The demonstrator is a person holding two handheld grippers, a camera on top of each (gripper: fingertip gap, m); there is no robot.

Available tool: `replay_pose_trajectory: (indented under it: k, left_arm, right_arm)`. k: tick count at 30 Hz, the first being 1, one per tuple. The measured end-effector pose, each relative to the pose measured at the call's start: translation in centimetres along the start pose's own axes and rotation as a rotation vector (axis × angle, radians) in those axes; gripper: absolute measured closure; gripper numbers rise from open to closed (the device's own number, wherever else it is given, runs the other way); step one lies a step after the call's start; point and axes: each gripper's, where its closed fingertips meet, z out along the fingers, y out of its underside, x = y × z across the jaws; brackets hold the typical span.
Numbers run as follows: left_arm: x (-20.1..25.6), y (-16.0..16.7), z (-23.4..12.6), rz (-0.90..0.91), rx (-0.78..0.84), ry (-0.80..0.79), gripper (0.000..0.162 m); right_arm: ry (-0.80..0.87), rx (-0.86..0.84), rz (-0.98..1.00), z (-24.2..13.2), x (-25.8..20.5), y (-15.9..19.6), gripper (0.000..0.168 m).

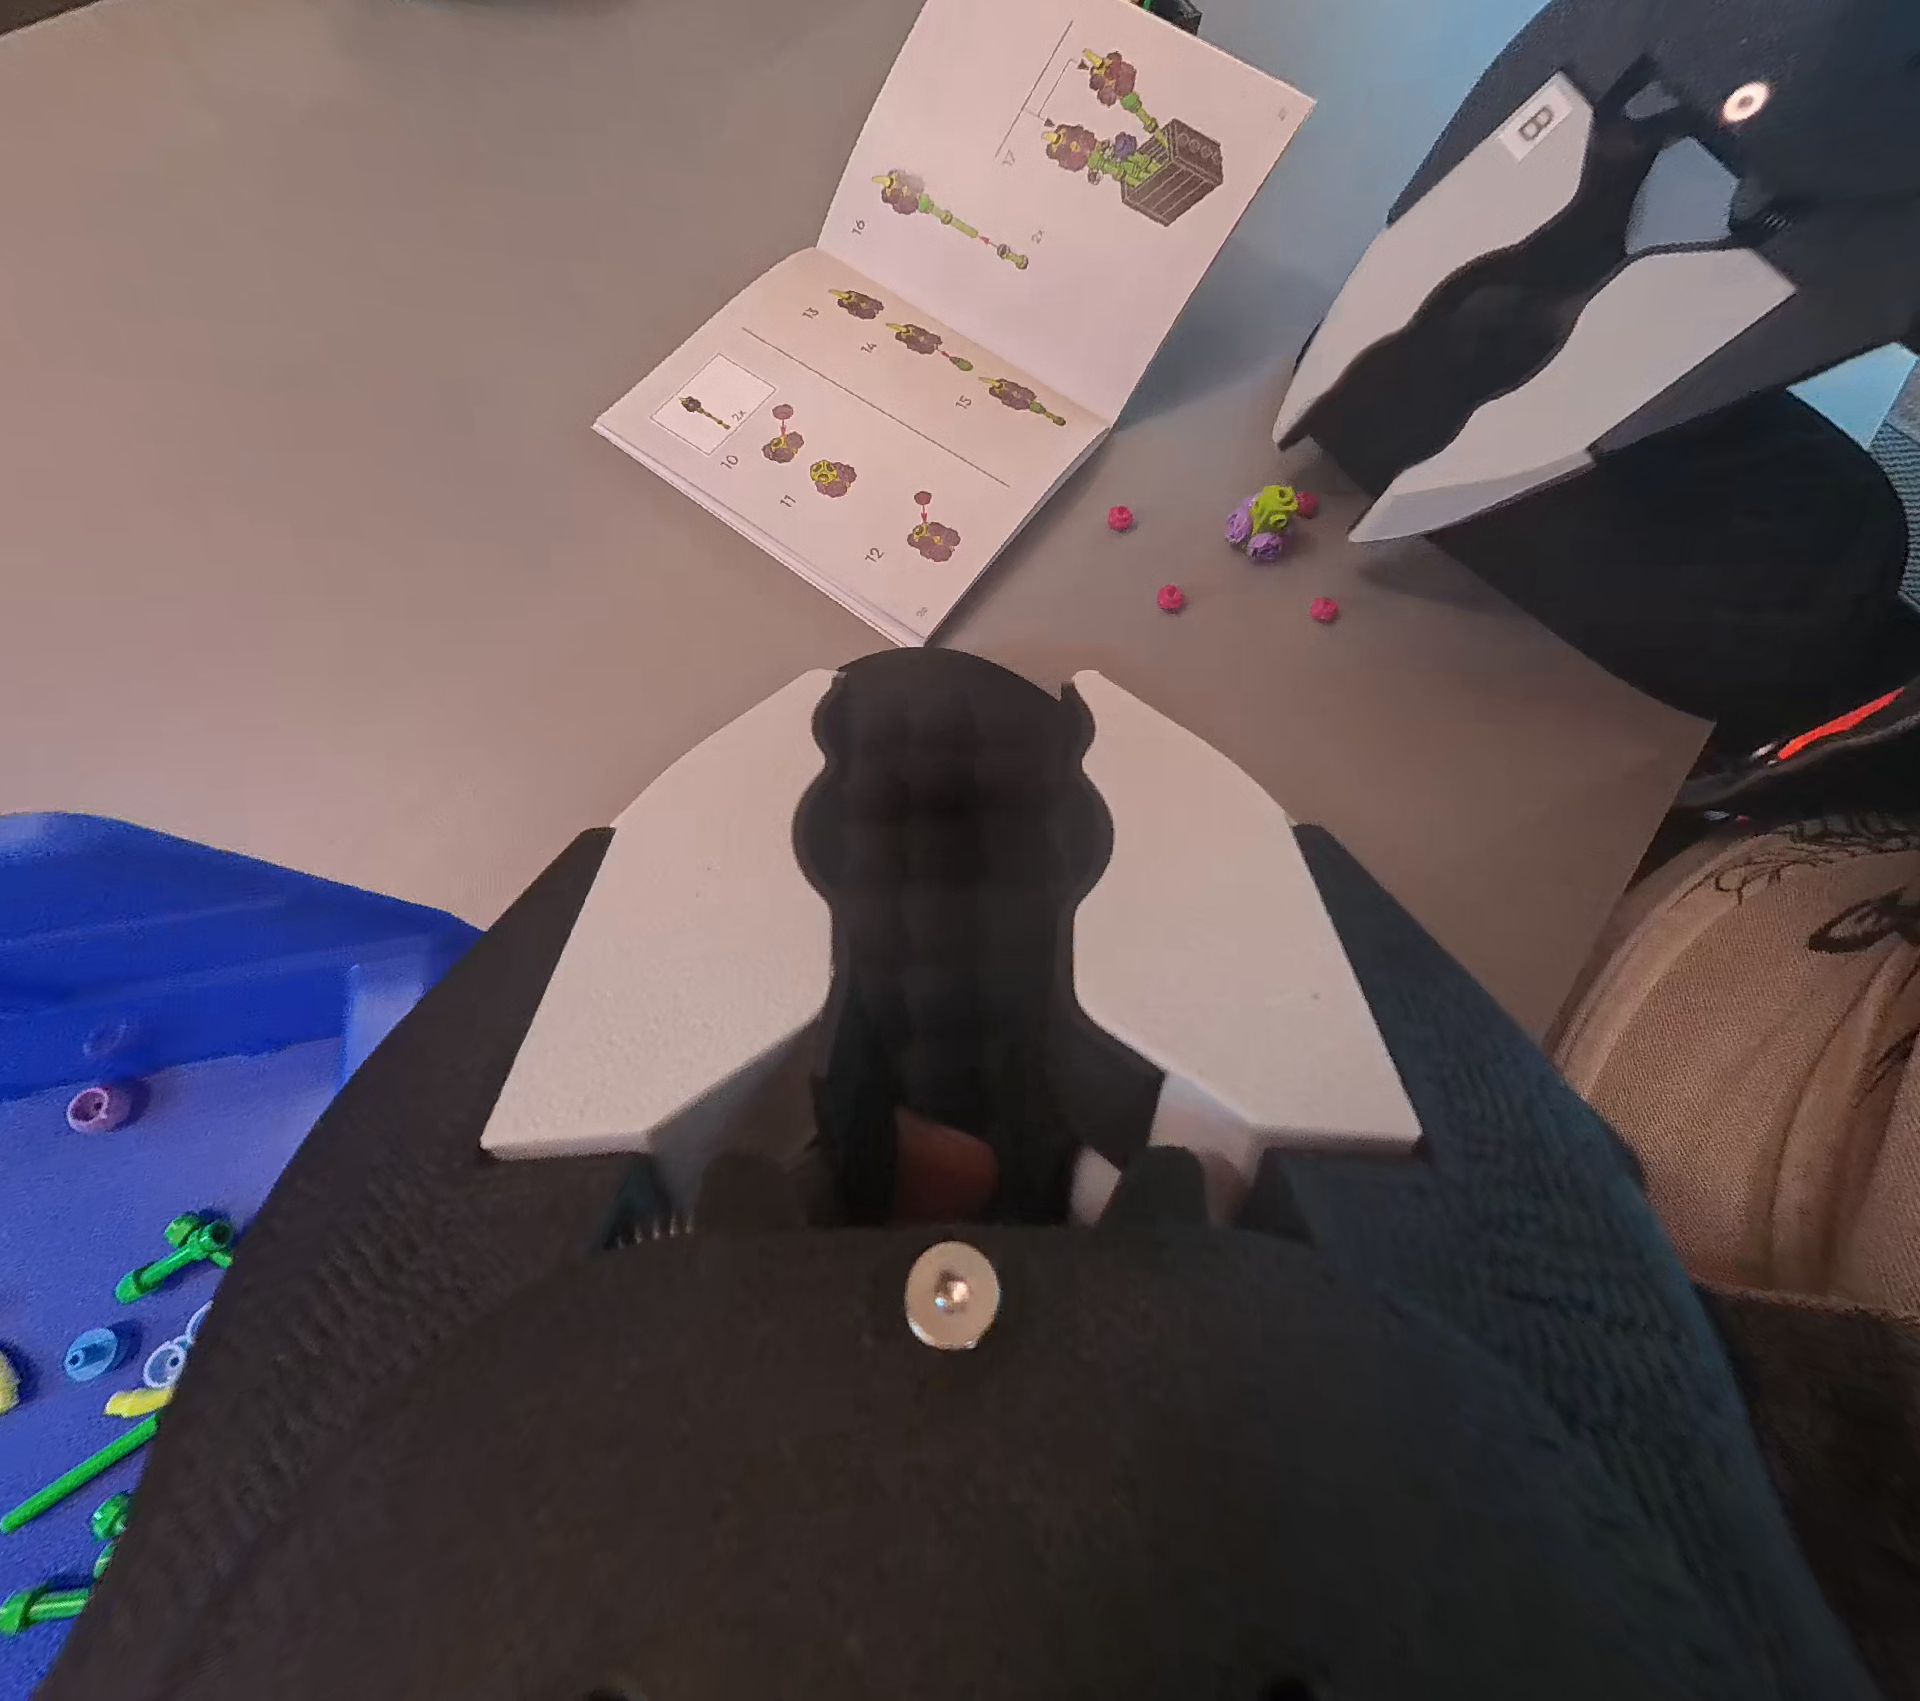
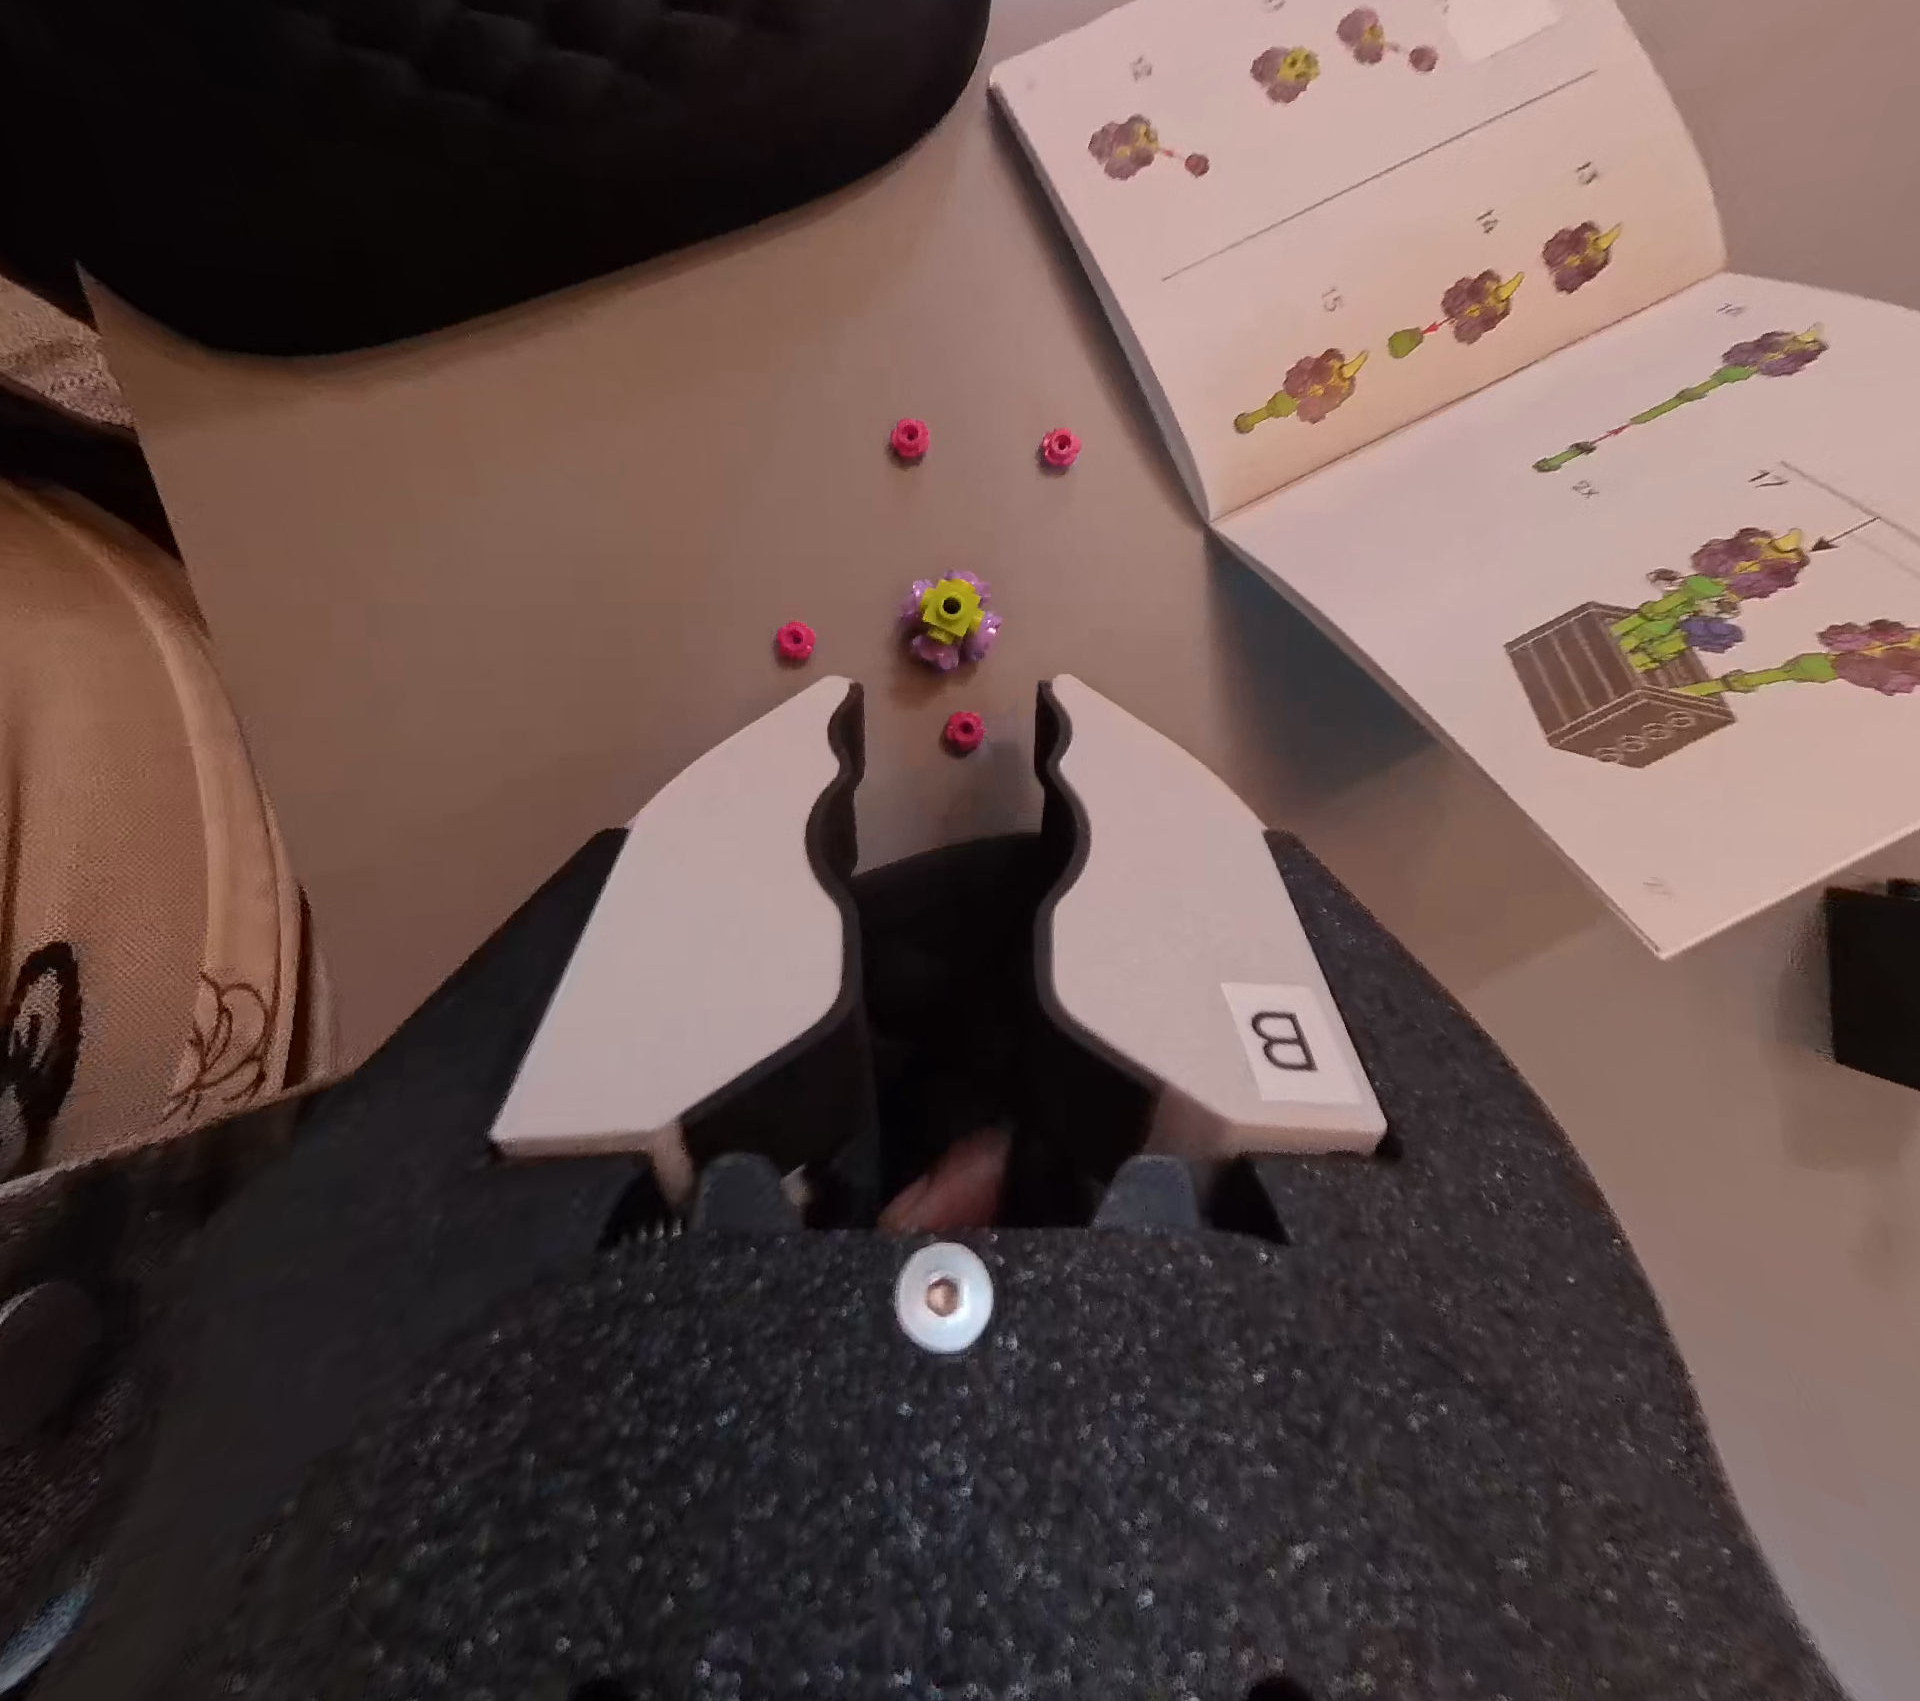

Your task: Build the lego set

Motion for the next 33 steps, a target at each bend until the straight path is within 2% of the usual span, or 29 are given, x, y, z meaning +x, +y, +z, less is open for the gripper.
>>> replay_pose_trajectory:
  k: [6,8,13,16,19,22,24,29,33]
  left_arm:
    - [0.4,-0.2,0.2,0.005,0.006,-0.007,0.122]
    - [0.3,-0.5,0.2,0.001,0.020,-0.032,0.112]
    - [-0.4,-1.2,0.6,-0.028,0.047,-0.103,0.062]
    - [-1.7,-1.6,1.0,-0.007,0.066,-0.201,0.033]
    - [-1.9,-3.0,1.3,0.001,0.147,-0.260,0.019]
    - [-1.7,-4.4,1.2,-0.032,0.230,-0.286,0.017]
    - [-1.2,-5.0,1.1,-0.021,0.274,-0.286,0.017]
    - [0.2,-4.8,1.3,0.005,0.262,-0.276,0.017]
    - [0.1,-4.3,1.6,-0.040,0.223,-0.310,0.017]
  right_arm:
    - [0.073,0.126,0.007,-0.8,0.8,-1.4,0.133]
    - [0.103,0.179,0.028,-1.2,1.2,-2.1,0.132]
    - [0.149,0.373,0.105,-3.1,2.2,-4.2,0.121]
    - [0.185,0.535,0.168,-4.5,3.0,-5.9,0.092]
    - [0.278,0.612,0.220,-5.3,4.3,-6.4,0.060]
    - [0.428,0.624,0.247,-6.1,5.8,-5.8,0.033]
    - [0.490,0.646,0.257,-6.9,6.2,-5.5,0.021]
    - [0.614,0.732,0.244,-9.6,6.4,-5.0,0.021]
    - [0.643,0.658,0.319,-9.8,6.7,-2.5,0.021]
